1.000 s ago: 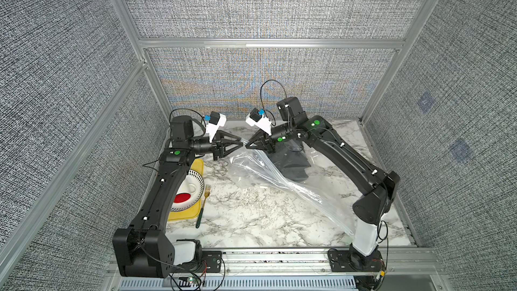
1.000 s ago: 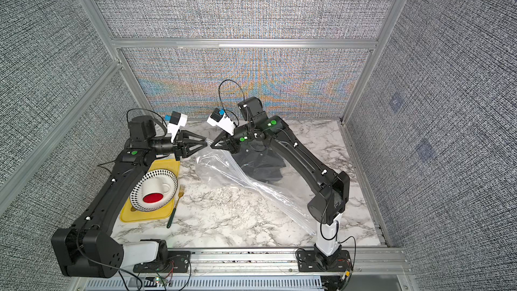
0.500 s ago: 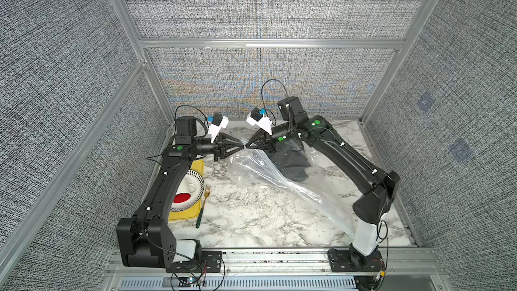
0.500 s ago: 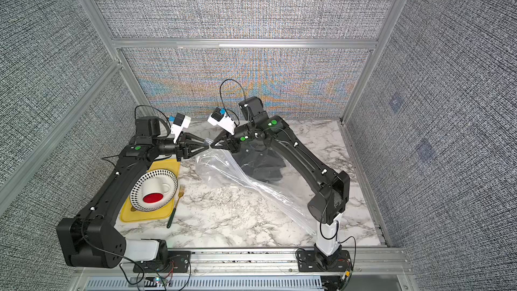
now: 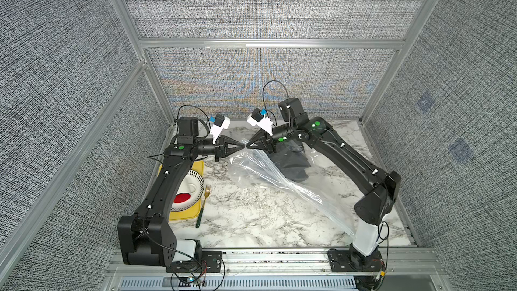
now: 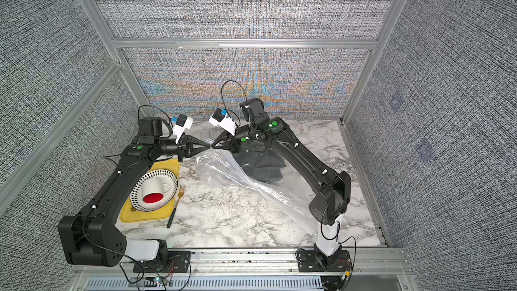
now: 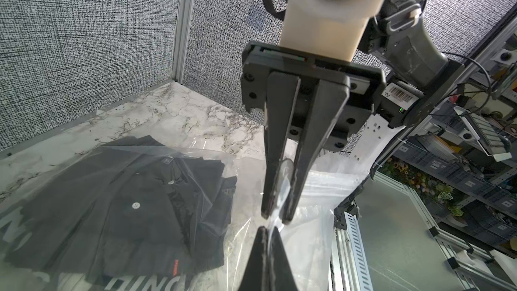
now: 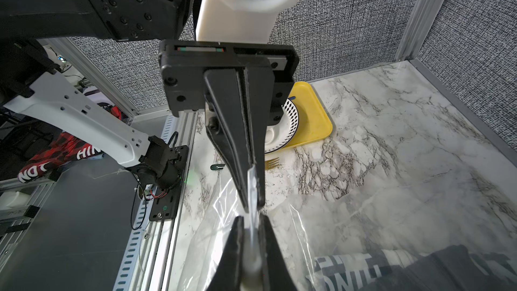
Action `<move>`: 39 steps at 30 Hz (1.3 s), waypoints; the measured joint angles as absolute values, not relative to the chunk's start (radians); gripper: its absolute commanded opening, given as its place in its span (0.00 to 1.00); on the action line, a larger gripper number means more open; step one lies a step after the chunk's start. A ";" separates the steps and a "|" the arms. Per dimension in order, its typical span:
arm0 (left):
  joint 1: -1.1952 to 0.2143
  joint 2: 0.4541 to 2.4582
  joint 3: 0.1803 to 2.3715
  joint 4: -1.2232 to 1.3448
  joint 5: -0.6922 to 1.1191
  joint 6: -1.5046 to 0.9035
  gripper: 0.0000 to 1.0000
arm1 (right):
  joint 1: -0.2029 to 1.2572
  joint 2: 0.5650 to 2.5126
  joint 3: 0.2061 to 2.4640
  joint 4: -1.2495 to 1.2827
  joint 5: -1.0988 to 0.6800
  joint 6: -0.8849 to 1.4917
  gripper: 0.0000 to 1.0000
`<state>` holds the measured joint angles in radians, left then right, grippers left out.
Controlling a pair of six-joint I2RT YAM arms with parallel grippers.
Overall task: Place the folded shirt into the vacuum bag
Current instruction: Close the vacuum bag at the center of the board.
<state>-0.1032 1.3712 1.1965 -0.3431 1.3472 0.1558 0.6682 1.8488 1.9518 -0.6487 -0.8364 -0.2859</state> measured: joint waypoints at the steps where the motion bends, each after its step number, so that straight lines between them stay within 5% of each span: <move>1: -0.103 1.364 1.183 -0.315 1.340 0.128 0.00 | 0.669 1.841 1.940 -0.638 -0.829 -0.286 0.00; 39: -0.030 1.341 1.026 0.268 1.259 -0.407 0.00 | 0.673 1.591 1.581 -0.391 -0.638 -0.179 0.00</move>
